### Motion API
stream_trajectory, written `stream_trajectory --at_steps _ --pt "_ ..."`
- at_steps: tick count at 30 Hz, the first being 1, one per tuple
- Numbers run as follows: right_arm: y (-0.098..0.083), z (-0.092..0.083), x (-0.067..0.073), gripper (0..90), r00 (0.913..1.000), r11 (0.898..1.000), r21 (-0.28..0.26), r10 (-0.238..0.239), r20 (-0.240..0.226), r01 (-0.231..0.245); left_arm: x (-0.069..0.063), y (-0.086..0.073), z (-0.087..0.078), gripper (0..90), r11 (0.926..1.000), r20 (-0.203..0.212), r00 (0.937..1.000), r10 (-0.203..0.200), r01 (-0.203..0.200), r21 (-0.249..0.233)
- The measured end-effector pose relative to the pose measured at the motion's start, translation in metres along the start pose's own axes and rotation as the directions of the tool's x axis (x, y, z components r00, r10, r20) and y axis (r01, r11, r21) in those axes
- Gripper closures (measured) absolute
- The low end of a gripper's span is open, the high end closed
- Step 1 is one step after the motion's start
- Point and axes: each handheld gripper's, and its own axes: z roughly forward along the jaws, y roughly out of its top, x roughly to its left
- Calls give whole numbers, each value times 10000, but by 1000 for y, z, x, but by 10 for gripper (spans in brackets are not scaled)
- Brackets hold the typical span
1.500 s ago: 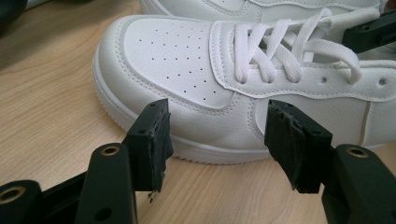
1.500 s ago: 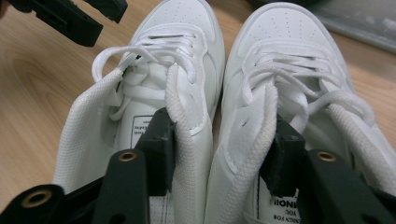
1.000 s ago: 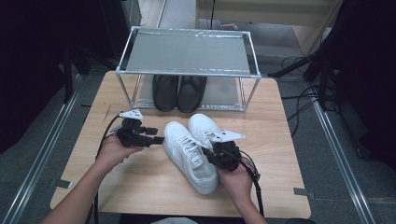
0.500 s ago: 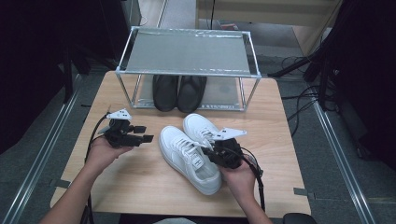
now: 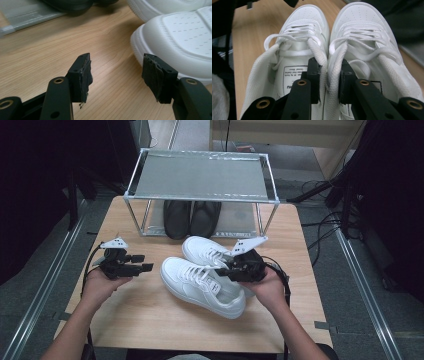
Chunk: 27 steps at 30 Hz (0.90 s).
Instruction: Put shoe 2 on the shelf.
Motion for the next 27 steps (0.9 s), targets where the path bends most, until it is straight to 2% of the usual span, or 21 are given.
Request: stream_trajectory --at_steps 4,7,10,13,16,20,24,27 --pt "18 -6 -9 771 9966 9983 25 -574 -598 577 2 -4 -4 409 9999 -162 9998 -137 136 -55" --pt "33 -11 -17 771 9916 9974 -31 -721 -1072 722 4 -7 -7 409 9999 -291 9995 -139 139 20" --pt "46 -15 -21 771 9867 9960 -95 -893 -1361 889 5 -10 -10 409 9998 -332 9992 -220 220 -3" --pt "65 -19 -22 770 9790 9919 9 -1251 -1607 1269 4 -12 -11 409 9998 -384 9991 -205 206 19" --pt "83 -19 -23 769 9738 9878 52 -1525 -1688 1556 2 -14 -12 409 9998 -412 9990 -160 164 93" --pt "102 -19 -26 769 9728 9893 -75 -1445 -1812 1456 2 -16 -14 409 9998 -431 9990 -113 120 151" --pt "125 -25 -31 769 9766 9926 -230 -1212 -1775 1190 2 -19 -16 409 9997 -490 9985 -246 248 17" --pt "146 -33 -32 769 9818 9936 -350 -1113 -1536 1072 3 -20 -17 410 9995 -518 9982 -305 303 -43"
